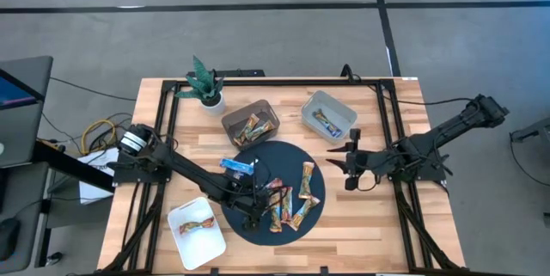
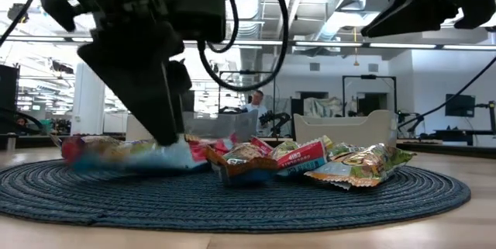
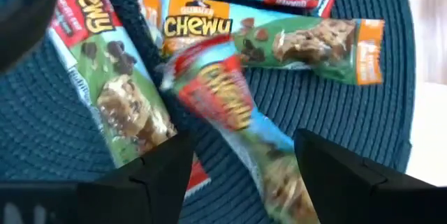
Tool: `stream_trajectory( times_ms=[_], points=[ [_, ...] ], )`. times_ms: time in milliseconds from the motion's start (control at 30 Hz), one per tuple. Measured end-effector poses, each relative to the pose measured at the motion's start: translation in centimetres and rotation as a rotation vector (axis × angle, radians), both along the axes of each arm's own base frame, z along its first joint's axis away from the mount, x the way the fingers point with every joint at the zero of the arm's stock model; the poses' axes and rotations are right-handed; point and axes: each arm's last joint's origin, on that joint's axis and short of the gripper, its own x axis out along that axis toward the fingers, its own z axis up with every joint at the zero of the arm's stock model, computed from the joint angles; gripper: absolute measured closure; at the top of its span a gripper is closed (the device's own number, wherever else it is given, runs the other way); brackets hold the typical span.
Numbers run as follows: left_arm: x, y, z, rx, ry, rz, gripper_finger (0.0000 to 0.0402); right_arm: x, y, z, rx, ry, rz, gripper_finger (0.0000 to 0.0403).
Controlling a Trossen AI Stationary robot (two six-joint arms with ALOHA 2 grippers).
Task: Pick and place Granola Bars by type
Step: Put the red granola bar into the white bin
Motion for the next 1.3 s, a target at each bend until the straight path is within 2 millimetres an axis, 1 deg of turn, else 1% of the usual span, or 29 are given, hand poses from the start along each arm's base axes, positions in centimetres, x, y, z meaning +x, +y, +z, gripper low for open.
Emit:
stream_trajectory(
  times_ms=[300,600,700,867,1300],
  points=[
    [-0.26,0.35,-0.10,0.014,0.038,0.029,0.0159,0.11,0.06,0.04,-0.003,-0.006,0.004,0.0285],
    [-0.29,0.40,-0.11,0.024,0.038,0.038,0.0159,0.11,0.06,0.04,-0.003,-0.006,0.005,0.0285],
    [-0.32,0.42,-0.13,0.028,0.042,0.037,0.0170,0.11,0.06,0.04,-0.003,-0.006,0.005,0.0285],
    [-0.35,0.48,-0.16,0.042,0.043,0.025,0.0218,0.11,0.06,0.04,-0.003,-0.006,0.005,0.0285],
    [-0.35,0.98,-0.19,0.081,0.058,-0.029,0.0390,0.11,0.06,0.04,-0.004,-0.005,0.006,0.0285]
  ],
)
